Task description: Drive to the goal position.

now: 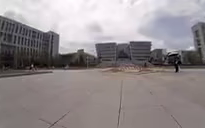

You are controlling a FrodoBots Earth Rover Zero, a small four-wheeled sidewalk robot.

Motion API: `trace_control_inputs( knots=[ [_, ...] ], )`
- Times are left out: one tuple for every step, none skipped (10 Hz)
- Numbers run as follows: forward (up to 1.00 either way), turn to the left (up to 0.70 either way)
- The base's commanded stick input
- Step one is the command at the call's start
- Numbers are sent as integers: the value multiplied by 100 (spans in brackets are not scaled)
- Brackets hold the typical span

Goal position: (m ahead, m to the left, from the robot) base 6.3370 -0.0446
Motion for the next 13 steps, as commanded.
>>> trace_control_inputs(
  knots=[
    [100, 2],
    [100, 2],
    [100, 2],
    [100, 2],
    [100, 2],
    [100, 2],
    [100, 2],
    [100, 2],
    [100, 2],
    [100, 2],
    [100, 2],
    [100, 2],
    [100, 2]
  ],
)
